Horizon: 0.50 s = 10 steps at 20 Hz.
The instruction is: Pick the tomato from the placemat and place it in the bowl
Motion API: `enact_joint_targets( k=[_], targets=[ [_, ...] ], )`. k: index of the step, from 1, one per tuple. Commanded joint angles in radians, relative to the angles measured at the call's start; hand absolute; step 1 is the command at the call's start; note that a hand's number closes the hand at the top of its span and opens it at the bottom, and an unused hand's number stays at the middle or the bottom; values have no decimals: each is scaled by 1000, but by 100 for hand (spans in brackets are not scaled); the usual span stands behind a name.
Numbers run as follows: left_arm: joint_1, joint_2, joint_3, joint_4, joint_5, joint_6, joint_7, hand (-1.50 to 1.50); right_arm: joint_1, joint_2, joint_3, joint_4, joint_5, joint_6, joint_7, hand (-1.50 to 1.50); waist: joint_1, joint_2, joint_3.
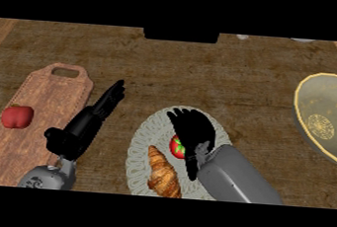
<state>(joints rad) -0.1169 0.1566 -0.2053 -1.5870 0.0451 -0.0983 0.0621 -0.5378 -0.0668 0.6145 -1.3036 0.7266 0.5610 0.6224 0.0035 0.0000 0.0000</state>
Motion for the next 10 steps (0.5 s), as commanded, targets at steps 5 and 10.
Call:
enact_joint_targets(
  k=[5,10],
  targets=[
    [-78,-12,33,27,9,-37,51,0,-61,64,18,180,108,-208,-188,150,7,3,0],
    [-30,-8,72,29,-9,-57,0,0,77,60,3,-23,174,-102,-159,150,-4,-1,0]
  ],
)
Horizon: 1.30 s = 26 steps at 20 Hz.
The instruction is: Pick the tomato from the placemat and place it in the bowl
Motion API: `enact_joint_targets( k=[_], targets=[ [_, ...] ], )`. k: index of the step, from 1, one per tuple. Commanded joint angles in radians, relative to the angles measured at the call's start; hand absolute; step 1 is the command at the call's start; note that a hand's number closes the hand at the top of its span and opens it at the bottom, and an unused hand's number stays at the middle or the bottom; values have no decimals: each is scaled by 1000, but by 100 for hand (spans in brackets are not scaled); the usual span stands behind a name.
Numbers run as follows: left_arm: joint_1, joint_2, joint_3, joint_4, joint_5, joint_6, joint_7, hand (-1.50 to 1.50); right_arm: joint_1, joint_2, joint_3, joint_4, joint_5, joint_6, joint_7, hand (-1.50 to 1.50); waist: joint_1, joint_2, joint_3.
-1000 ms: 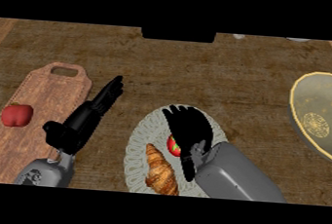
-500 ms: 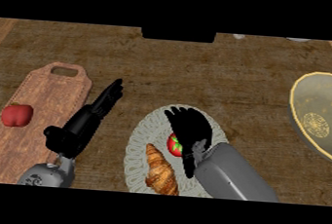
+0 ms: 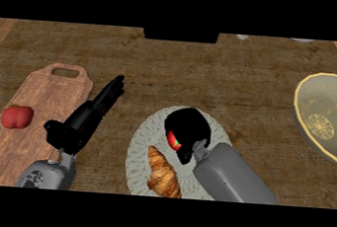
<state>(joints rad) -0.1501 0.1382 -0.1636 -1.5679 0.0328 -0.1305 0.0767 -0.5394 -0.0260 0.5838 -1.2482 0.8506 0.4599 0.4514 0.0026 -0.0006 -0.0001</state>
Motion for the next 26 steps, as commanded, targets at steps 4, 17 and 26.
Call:
enact_joint_targets(
  k=[4,17,26],
  targets=[
    [13,-44,-9,-47,-33,14,35,0,-35,23,-62,52,77,-64,-89,150,2,1,0],
    [107,-1,23,-38,-10,-22,-35,0,511,-592,-171,-758,68,-235,-308,150,-49,-11,0],
    [96,-3,28,-34,-23,-18,-45,0,650,-527,-555,-1037,-350,-277,-323,150,-41,-5,0]
  ],
)
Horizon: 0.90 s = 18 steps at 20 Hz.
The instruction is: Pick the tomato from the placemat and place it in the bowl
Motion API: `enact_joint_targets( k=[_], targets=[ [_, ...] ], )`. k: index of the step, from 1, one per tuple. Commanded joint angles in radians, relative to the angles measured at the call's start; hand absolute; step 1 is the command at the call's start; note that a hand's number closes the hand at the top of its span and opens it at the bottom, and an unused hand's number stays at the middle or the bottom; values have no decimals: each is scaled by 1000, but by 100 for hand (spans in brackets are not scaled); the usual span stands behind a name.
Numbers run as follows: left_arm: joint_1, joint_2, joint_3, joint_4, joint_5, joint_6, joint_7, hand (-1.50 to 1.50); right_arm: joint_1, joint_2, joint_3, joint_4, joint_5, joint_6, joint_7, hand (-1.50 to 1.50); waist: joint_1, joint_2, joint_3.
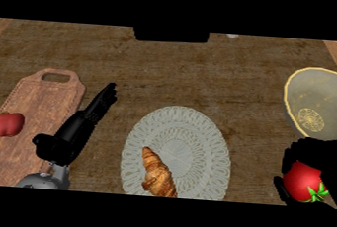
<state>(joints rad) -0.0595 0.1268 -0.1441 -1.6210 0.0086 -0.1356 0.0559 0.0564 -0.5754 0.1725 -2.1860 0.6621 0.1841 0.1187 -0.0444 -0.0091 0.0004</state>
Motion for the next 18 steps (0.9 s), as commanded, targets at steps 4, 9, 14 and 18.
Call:
enact_joint_targets(
  k=[4,9,14,18],
  targets=[
    [-28,-2,-3,-37,20,-26,54,0,-66,32,-281,-52,-321,87,119,150,43,8,-1],
    [0,-29,-39,-49,-13,-20,59,0,-145,-60,-422,193,-277,110,-33,150,52,9,0],
    [-43,-49,-34,-28,-13,-12,76,0,-194,-25,-379,370,-27,-89,-146,150,58,12,0],
    [-95,-34,7,-10,7,-30,91,0,-286,-35,-414,637,5,-186,-314,150,61,14,1]
  ],
)
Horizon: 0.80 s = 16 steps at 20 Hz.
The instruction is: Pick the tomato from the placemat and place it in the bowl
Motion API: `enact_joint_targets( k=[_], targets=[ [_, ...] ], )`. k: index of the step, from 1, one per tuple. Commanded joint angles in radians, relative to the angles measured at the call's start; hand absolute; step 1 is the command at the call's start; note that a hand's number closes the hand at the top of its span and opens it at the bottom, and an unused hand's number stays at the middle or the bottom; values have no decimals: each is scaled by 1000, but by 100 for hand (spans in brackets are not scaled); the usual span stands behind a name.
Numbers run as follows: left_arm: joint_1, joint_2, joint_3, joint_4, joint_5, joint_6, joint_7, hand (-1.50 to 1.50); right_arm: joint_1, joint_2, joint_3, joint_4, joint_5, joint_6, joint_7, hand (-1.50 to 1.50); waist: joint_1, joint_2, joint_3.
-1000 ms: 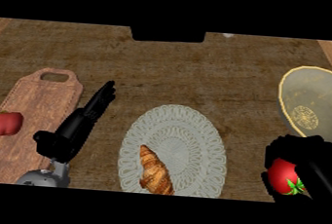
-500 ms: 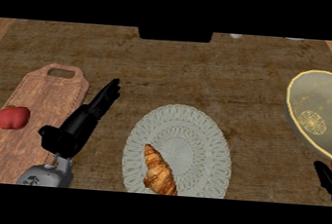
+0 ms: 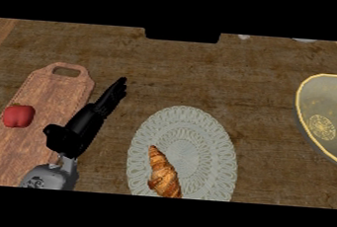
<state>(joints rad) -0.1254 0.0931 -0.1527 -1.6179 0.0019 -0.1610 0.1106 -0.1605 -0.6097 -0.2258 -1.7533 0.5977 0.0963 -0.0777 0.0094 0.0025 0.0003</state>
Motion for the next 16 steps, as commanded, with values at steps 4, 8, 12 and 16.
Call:
enact_joint_targets(
  k=[4,8,12,16],
  targets=[
    [38,-19,-35,1,-40,6,-33,0,-115,-70,42,316,82,65,-67,150,14,2,0],
    [3,-12,-15,-13,-22,-1,-6,0,-162,-70,61,495,26,204,-60,150,21,3,0],
    [27,-14,-23,-20,-27,-7,8,0,-288,-36,84,615,-12,256,-155,-150,13,1,0],
    [7,-32,-9,22,-39,8,-29,0,-342,-1,29,768,-21,148,-304,-150,4,1,0]
  ],
)
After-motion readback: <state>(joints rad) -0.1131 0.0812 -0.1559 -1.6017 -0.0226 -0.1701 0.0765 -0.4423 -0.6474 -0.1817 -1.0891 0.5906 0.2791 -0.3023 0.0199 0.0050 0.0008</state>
